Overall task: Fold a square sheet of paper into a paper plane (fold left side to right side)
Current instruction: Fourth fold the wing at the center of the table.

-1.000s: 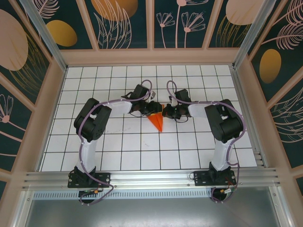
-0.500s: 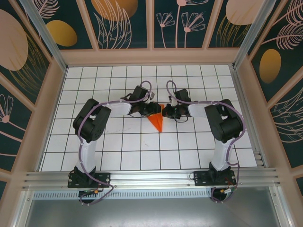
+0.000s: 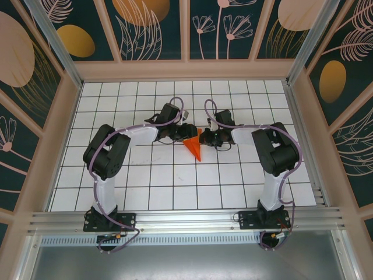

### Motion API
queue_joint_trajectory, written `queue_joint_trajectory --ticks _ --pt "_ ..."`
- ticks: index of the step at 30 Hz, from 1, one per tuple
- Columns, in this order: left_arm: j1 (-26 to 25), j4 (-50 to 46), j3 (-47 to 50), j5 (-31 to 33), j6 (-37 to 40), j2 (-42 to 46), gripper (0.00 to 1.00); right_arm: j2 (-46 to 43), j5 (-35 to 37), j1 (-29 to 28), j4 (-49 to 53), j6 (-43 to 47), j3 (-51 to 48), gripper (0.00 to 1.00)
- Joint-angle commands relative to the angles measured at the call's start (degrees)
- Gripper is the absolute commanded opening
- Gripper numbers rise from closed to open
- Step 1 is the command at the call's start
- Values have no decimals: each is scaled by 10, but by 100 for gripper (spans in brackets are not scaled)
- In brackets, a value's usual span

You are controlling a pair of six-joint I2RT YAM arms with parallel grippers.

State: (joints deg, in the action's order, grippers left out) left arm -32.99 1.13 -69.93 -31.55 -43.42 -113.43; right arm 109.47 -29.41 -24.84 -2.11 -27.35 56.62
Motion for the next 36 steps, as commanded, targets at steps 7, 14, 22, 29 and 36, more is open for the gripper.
queue_joint_trajectory --ticks 7,14,22,29,36 --pt "3 -6 -40 -23 1 -58 40 25 16 -13 30 6 0 3" --pt "3 -27 -26 7 14 -79 40 16 13 -14 25 5 2 4" --pt "4 -10 16 19 9 -89 39 -36 2 -14 25 6 15 12" --pt "3 -9 18 27 7 -97 37 -41 -2 -14 29 6 18 12" --pt "3 -18 15 32 10 -98 36 -68 13 -9 34 8 13 20"
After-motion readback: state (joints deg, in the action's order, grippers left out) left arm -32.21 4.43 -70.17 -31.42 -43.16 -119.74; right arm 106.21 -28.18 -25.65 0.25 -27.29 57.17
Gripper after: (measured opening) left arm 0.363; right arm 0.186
